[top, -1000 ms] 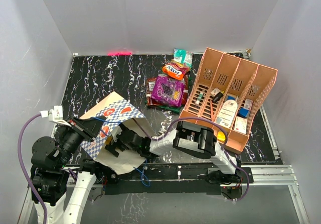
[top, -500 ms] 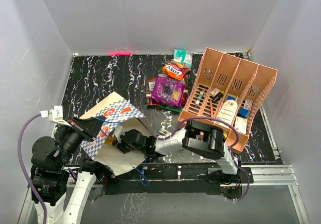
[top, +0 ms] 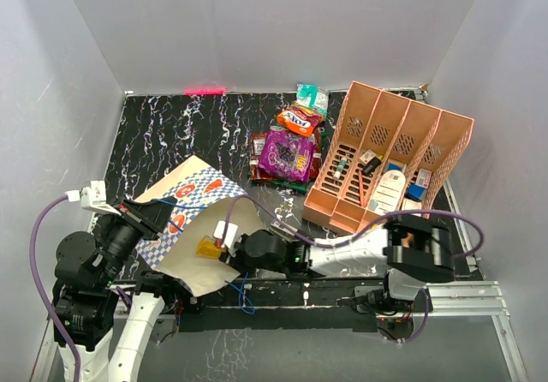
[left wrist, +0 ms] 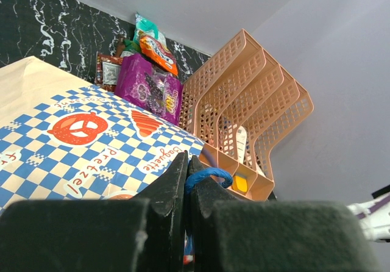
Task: Take the snacks out of the paper bag
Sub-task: Take out the snack from the paper bag.
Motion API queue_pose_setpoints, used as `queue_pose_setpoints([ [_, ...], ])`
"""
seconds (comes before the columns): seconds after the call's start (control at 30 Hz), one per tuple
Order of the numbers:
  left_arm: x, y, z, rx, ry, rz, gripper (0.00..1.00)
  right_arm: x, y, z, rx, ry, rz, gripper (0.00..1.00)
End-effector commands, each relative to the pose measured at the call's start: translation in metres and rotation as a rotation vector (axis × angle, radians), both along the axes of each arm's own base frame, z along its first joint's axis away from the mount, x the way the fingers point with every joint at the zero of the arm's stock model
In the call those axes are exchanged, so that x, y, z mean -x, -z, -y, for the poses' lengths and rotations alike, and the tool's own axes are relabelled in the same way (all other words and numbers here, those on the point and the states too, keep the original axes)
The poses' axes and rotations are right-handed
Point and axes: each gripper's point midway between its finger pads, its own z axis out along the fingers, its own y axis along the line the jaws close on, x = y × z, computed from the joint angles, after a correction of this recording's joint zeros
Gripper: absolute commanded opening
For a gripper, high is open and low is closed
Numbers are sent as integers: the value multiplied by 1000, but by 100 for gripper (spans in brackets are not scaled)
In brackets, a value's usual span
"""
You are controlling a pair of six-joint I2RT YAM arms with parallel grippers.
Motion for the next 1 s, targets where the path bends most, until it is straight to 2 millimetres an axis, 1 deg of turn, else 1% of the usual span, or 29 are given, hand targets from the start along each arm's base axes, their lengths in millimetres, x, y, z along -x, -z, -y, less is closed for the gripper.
queue_pose_setpoints([
  [0.0, -6, 3, -8, -27, -44, -19, 0, 7, -47, 21, -88, -35, 83, 38],
  [0.13, -8, 8, -14, -45, -80, -41, 0, 15, -74, 50, -100, -96, 157, 38],
  [0.23, -10, 10, -17, -59, -97, -46, 0, 15, -104, 69, -95, -121, 237, 36],
  [0.33, -12, 15, -21, -70, -117, -64, 0, 0, -148, 90, -119, -42, 337, 36],
  [0.5, -14, 23, -27, -81, -154, -94, 0, -29, -221, 128, -239, 169, 471, 34],
  [0.57, -14, 27, -30, -87, -170, -113, 0, -43, -243, 145, -290, 286, 524, 31],
  [0.63, -15, 28, -32, -89, -182, -119, 0, -55, -258, 158, -326, 370, 562, 29],
  [0.7, -15, 26, -32, -90, -185, -113, 0, -72, -265, 165, -350, 433, 576, 28],
  [0.73, -14, 25, -33, -92, -185, -110, 0, -90, -266, 173, -351, 492, 573, 28],
  [0.77, -14, 24, -33, -93, -185, -109, 0, -102, -265, 174, -358, 525, 548, 27],
  [0.8, -14, 23, -32, -94, -183, -108, 0, -127, -261, 185, -350, 595, 523, 27],
  [0.87, -14, 21, -32, -97, -179, -105, 0, -164, -251, 195, -357, 666, 451, 26],
  [0.9, -13, 19, -32, -97, -178, -103, 0, -180, -245, 197, -361, 676, 416, 26],
  [0.97, -12, 16, -32, -95, -175, -96, 0, -215, -224, 195, -336, 681, 352, 26],
])
